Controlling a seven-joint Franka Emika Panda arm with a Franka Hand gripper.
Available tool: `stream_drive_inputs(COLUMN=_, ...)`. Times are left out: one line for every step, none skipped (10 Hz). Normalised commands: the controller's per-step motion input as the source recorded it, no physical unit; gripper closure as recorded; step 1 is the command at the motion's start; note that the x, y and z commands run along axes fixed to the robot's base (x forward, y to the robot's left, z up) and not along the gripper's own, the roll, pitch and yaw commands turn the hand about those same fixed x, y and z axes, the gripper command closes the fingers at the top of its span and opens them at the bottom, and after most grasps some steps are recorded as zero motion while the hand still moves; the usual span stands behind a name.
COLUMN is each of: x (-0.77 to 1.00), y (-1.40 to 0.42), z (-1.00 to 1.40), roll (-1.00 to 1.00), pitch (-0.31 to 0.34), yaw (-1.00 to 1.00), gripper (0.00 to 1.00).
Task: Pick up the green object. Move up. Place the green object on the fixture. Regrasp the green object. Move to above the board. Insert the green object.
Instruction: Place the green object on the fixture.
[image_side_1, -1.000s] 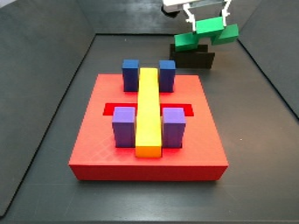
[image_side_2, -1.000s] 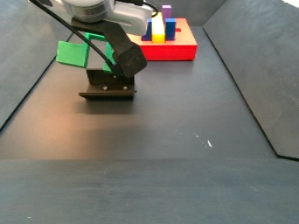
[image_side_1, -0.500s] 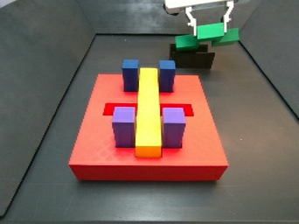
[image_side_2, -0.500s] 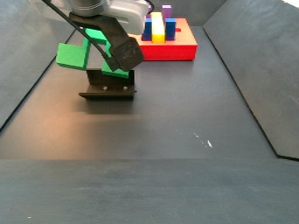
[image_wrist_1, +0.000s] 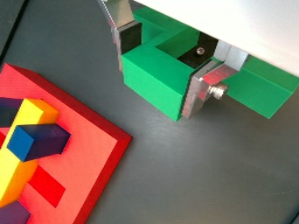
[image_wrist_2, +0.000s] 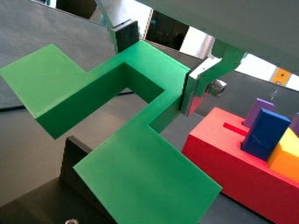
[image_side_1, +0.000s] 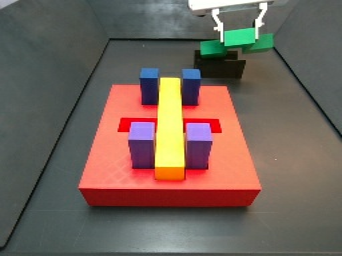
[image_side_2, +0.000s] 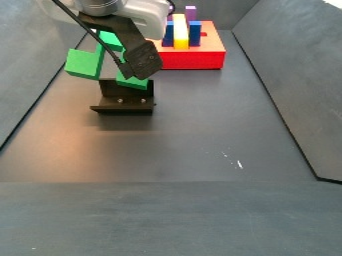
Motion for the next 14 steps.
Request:
stream_drive_inputs(x=0.28, y=0.19, z=0.0, roll=-0.51, pitch=0.254, yaw=-0.09, gripper=1.0)
stream_drive_inputs(x=0.32, y=0.15, z=0.05, roll=-0.56, pitch=0.326, yaw=-0.19, gripper=1.0)
stream_drive_inputs(x=0.31, y=0.1, z=0.0, roll=-0.47, pitch=0.189, yaw=-0.18, gripper=1.0)
stream_drive_inputs(x=0.4, y=0.14, z=0.03, roll=-0.5, pitch=0.346, yaw=-0.19, gripper=1.0)
stream_drive_inputs(x=0.45, y=0.14, z=0.01, roll=-0.44, pitch=0.383, yaw=-0.18, gripper=1.0)
stream_drive_inputs(x=0.41, y=0.14, z=0.0, roll=-0.46, pitch=0.311, yaw=-0.14, gripper=1.0)
stream_drive_inputs(x=0.36, y=0.26, z=0.0, roll=-0.59, pitch=0.24, yaw=-0.02, gripper=1.0)
stream_drive_inputs(x=0.32, y=0.31, z=0.0, roll=-0.65, pitch=0.22, yaw=0.0, gripper=1.0)
stream_drive_inputs(x=0.0, y=0.27, z=-0.07, roll=-0.45, pitch=0.006, yaw=-0.01, gripper=1.0)
stream_drive_inputs(x=-0.03, y=0.27, z=-0.2, roll=-0.45, pitch=0.0, yaw=0.0, gripper=1.0)
stream_drive_inputs(x=-0.02, y=0.12, z=-0.14, roll=-0.34, pitch=-0.034, yaw=0.0, gripper=1.0)
stream_drive_inputs(x=0.0, y=0.0, z=-0.03, roll=0.0, pitch=0.0, yaw=0.0, gripper=1.0)
stream_drive_inputs(x=-0.05, y=0.07, z=-0.01, roll=0.0, pitch=0.0, yaw=-0.07, gripper=1.0)
stream_drive_inputs(x=-0.18, y=0.05, z=-0.03, roll=0.33, pitch=0.0, yaw=-0.11, gripper=1.0)
